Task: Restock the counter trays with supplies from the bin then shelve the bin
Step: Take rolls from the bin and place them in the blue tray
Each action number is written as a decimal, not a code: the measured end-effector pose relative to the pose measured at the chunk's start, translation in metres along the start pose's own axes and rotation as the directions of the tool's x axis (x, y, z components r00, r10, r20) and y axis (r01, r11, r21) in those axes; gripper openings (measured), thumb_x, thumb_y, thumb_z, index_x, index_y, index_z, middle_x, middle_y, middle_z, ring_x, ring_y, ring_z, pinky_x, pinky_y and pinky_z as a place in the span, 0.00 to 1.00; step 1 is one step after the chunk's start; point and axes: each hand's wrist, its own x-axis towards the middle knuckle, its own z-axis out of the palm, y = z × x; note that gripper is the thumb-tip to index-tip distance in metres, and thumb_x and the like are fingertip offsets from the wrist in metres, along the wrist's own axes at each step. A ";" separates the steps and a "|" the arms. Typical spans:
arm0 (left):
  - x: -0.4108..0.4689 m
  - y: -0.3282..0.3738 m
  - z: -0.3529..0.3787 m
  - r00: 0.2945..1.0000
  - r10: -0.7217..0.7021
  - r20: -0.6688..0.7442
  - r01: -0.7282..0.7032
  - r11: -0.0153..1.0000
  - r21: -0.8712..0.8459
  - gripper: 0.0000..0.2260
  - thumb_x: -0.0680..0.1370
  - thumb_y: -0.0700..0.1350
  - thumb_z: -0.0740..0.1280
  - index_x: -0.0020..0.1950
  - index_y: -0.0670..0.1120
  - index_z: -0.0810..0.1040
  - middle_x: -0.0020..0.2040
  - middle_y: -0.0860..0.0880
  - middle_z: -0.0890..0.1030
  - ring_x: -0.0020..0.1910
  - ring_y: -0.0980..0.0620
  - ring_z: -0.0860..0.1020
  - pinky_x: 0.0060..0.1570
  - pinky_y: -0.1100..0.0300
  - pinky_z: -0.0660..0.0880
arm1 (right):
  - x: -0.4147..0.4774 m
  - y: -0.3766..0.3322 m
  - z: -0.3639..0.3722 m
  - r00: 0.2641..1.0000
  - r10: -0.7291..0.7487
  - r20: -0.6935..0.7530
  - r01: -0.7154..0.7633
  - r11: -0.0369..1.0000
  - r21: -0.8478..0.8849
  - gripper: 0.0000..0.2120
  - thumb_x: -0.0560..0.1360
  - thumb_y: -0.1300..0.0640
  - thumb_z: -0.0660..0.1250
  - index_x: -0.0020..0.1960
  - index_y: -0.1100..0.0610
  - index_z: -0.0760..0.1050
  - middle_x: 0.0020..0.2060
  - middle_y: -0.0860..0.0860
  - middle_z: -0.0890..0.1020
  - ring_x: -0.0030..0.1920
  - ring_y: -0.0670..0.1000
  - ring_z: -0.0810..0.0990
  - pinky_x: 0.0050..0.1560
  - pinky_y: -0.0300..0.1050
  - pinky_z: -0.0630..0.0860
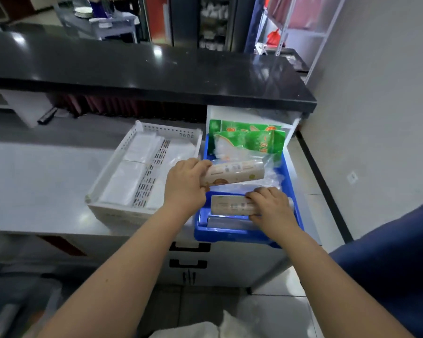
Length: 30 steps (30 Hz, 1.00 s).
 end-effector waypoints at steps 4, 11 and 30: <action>0.000 -0.004 0.012 0.999 -0.011 0.032 0.011 1.000 0.021 0.25 0.67 0.42 0.73 0.63 0.52 0.74 0.56 0.51 0.77 0.54 0.47 0.71 0.55 0.54 0.67 | 0.009 0.002 0.009 0.993 0.054 0.103 -0.067 0.989 0.130 0.19 0.70 0.53 0.71 0.58 0.45 0.69 0.58 0.49 0.76 0.55 0.52 0.72 0.56 0.48 0.72; 0.001 -0.023 0.017 0.998 -0.046 0.041 0.047 0.999 -0.019 0.24 0.67 0.43 0.74 0.61 0.55 0.74 0.54 0.53 0.77 0.53 0.49 0.71 0.53 0.56 0.65 | 0.013 -0.001 0.014 0.961 0.133 0.242 -0.188 0.957 0.221 0.17 0.74 0.51 0.69 0.62 0.46 0.72 0.61 0.49 0.75 0.59 0.51 0.73 0.60 0.49 0.75; 0.012 -0.047 0.014 0.999 -0.021 0.025 0.022 0.999 -0.038 0.25 0.66 0.42 0.75 0.60 0.54 0.75 0.53 0.51 0.77 0.52 0.47 0.71 0.53 0.52 0.69 | 0.039 -0.044 0.023 0.912 -0.178 0.371 0.138 0.982 0.132 0.13 0.74 0.43 0.63 0.57 0.44 0.72 0.56 0.48 0.75 0.55 0.51 0.72 0.53 0.49 0.72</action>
